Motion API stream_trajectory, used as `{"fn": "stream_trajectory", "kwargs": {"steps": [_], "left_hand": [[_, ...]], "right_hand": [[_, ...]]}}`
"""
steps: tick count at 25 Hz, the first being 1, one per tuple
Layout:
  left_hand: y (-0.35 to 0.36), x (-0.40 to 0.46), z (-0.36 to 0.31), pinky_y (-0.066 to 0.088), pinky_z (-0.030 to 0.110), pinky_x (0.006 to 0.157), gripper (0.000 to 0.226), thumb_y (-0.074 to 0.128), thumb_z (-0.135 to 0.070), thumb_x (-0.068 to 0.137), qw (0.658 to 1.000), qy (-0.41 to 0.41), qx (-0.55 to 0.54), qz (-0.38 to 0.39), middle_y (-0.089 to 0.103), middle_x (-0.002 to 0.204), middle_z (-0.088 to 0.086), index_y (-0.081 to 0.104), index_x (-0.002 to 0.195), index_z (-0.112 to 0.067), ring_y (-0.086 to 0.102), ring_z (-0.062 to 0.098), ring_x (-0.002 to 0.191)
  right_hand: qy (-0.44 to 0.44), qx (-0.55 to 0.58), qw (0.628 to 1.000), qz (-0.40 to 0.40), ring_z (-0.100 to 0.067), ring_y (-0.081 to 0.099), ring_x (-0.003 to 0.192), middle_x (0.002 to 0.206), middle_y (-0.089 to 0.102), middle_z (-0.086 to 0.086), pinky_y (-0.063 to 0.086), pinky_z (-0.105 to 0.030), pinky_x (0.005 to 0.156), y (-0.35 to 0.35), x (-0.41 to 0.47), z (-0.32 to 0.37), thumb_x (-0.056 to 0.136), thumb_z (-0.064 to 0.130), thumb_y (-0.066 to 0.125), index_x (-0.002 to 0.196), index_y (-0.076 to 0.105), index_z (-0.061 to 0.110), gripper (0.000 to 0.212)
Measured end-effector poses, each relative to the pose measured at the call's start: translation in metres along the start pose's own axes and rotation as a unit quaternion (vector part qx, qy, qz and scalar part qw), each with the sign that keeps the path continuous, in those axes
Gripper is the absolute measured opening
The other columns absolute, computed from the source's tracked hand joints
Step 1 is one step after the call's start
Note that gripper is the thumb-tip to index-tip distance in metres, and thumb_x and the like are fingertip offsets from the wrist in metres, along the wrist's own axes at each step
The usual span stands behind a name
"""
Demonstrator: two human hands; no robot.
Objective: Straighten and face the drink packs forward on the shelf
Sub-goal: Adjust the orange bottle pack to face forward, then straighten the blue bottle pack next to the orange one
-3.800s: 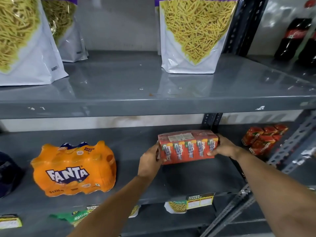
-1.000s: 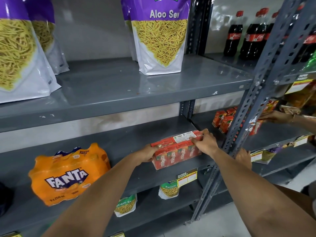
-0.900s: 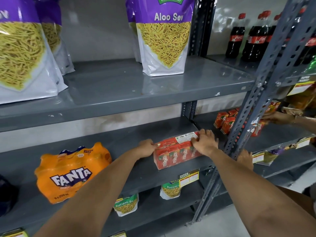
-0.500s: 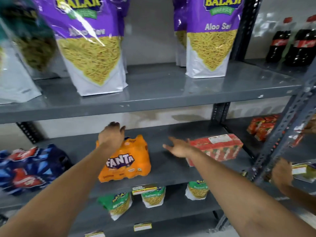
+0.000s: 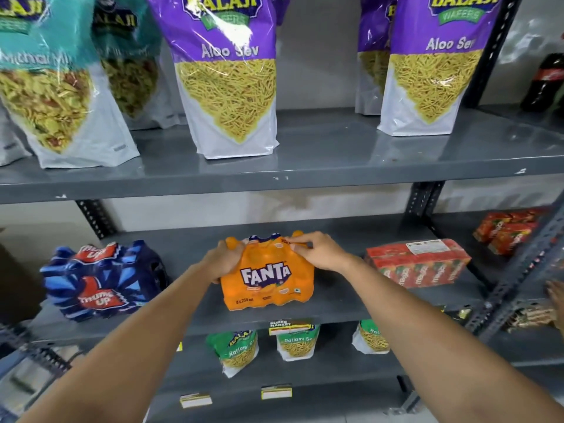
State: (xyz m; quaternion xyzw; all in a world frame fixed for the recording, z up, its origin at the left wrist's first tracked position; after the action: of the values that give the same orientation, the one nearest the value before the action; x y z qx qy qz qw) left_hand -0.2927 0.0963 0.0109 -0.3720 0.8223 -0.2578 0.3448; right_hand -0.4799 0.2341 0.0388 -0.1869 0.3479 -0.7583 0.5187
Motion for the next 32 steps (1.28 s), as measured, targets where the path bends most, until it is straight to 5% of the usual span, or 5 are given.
{"fn": "stream_trajectory", "kwargs": {"steps": [18, 23, 26, 29, 32], "left_hand": [[0.051, 0.005, -0.056, 0.048, 0.053, 0.098, 0.082, 0.025, -0.069, 0.088, 0.998, 0.047, 0.039, 0.007, 0.038, 0.149, 0.015, 0.016, 0.149, -0.015, 0.047, 0.039, 0.128], [0.046, 0.007, -0.048, 0.047, 0.046, 0.090, 0.081, 0.020, -0.072, 0.088, 0.996, 0.067, 0.038, 0.048, 0.052, 0.135, 0.015, 0.034, 0.141, -0.011, 0.054, 0.036, 0.120], [-0.023, 0.000, -0.033, 0.050, 0.042, 0.087, 0.061, 0.024, -0.054, 0.096, 0.973, 0.133, 0.142, -0.125, 0.066, 0.099, 0.017, 0.061, 0.096, -0.005, 0.063, 0.036, 0.103], [-0.114, -0.009, 0.007, 0.024, 0.051, 0.114, 0.039, 0.037, -0.030, 0.096, 0.883, 0.127, 0.353, -0.282, 0.061, 0.123, 0.018, 0.063, 0.113, -0.006, 0.042, 0.034, 0.135], [-0.205, -0.015, 0.094, 0.008, 0.054, 0.117, 0.042, 0.040, -0.026, 0.094, 0.859, 0.038, 0.368, -0.355, 0.048, 0.141, 0.015, 0.051, 0.131, -0.009, 0.025, 0.032, 0.144]], "right_hand": [[0.058, 0.065, 0.996, -0.034, -0.029, 0.050, 0.129, 0.147, 0.047, -0.003, 0.052, -0.046, 0.099, -0.048, -0.027, -0.053, 0.096, 0.038, 0.056, 0.131, 0.059, 0.037, 0.035], [0.040, -0.051, 0.993, -0.097, -0.031, 0.043, 0.133, 0.146, 0.042, -0.004, 0.042, -0.047, 0.105, -0.049, -0.021, -0.040, 0.097, 0.036, 0.049, 0.121, 0.061, 0.035, 0.026], [0.014, -0.222, 0.970, -0.099, -0.032, 0.041, 0.136, 0.147, 0.044, -0.006, 0.020, -0.063, 0.115, -0.031, -0.005, -0.004, 0.098, 0.048, 0.038, 0.129, 0.053, 0.028, 0.040], [0.048, -0.266, 0.962, -0.029, -0.034, 0.049, 0.130, 0.143, 0.053, -0.010, 0.026, -0.057, 0.112, 0.007, 0.015, 0.028, 0.098, 0.057, 0.028, 0.136, 0.049, 0.024, 0.055], [0.073, -0.281, 0.957, 0.022, -0.038, 0.043, 0.135, 0.146, 0.049, -0.014, 0.026, -0.057, 0.114, 0.043, 0.038, 0.064, 0.099, 0.054, 0.028, 0.139, 0.047, 0.019, 0.057]]}}
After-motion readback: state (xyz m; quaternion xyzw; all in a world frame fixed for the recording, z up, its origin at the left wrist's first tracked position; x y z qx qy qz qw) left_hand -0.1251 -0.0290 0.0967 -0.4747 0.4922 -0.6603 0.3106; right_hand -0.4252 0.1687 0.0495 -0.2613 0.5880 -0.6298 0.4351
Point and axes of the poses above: each hand's wrist, its own x-axis towards the middle knuckle, its own y-axis out of the palm, z = x × y, the point moved 10 cm from there along x, towards the middle knuckle
